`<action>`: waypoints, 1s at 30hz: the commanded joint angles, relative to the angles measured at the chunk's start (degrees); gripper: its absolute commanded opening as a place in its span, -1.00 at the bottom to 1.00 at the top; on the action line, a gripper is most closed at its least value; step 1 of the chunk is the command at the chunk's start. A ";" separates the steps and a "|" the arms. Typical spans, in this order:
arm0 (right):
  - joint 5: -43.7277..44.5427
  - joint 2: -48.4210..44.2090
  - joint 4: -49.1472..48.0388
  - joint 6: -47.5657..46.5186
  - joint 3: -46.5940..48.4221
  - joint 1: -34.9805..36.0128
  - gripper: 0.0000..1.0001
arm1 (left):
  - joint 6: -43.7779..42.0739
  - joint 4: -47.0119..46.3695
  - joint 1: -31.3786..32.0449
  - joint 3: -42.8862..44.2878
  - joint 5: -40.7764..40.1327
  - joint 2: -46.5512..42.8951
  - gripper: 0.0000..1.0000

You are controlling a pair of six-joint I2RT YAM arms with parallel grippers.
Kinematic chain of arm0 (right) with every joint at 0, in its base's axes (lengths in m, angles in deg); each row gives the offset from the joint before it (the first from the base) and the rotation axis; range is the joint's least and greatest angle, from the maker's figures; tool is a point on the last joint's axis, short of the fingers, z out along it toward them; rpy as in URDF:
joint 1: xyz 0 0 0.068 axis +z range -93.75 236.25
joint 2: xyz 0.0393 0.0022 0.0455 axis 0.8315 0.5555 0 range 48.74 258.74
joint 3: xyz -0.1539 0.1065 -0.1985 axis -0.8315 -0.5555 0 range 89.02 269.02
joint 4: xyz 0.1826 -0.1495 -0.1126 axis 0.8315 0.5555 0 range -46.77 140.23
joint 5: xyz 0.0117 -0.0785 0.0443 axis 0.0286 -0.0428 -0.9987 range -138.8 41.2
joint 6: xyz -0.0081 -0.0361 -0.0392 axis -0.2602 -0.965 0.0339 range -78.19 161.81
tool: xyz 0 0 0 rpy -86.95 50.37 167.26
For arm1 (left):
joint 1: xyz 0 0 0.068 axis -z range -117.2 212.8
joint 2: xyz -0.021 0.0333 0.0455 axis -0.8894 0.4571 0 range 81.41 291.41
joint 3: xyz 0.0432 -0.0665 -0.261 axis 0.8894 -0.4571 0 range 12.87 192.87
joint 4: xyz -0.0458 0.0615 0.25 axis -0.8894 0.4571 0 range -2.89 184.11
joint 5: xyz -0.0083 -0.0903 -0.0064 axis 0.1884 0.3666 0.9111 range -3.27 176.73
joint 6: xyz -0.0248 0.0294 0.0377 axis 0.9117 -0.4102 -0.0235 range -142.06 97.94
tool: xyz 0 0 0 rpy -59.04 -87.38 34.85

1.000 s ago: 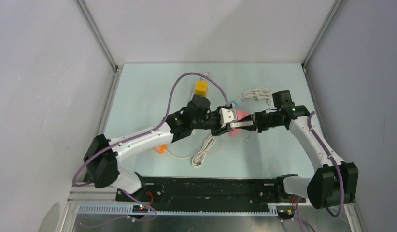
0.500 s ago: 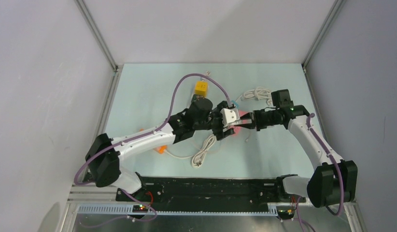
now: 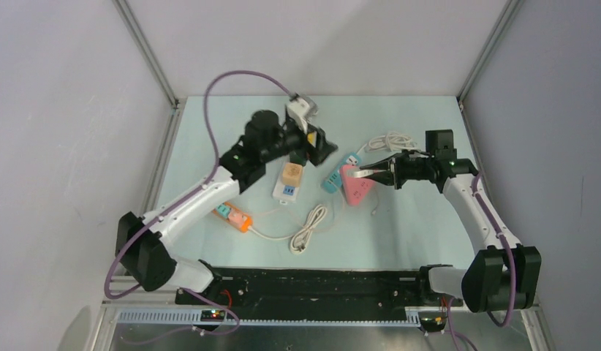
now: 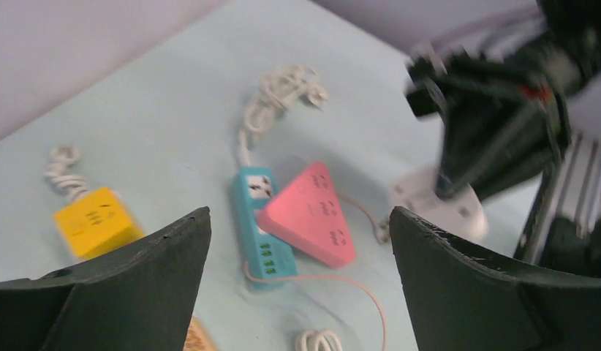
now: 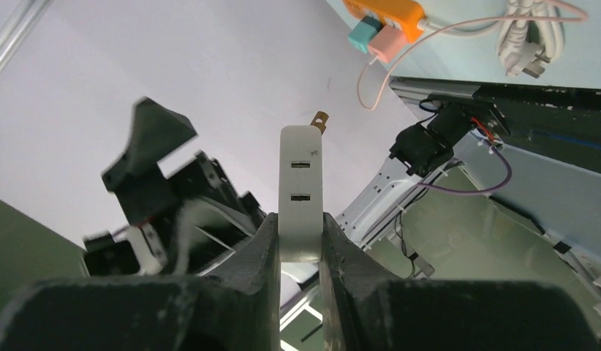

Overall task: Insert the plug
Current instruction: Adjust the plug.

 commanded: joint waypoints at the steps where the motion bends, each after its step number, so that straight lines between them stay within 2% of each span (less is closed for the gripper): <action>1: -5.82 -2.62 -5.33 0.19 1.55 -0.01 -1.00 | 11.76 -2.75 -4.46 4.55 2.92 -1.70 0.79; 6: -7.19 -3.94 -14.00 6.97 1.53 0.77 -1.00 | 17.41 0.63 -4.19 9.70 1.18 5.81 0.31; 8: -7.05 -4.04 -17.45 9.09 1.54 1.18 -1.00 | 18.34 1.07 -3.55 11.22 2.82 8.08 0.23; 21: -5.08 -3.32 -38.71 20.63 0.43 2.43 -1.00 | 18.32 2.81 -1.46 13.75 8.59 11.09 0.01; 30: -4.94 -1.57 -38.37 20.87 0.36 4.06 -1.00 | 16.64 -0.56 -1.28 12.41 9.67 9.46 0.05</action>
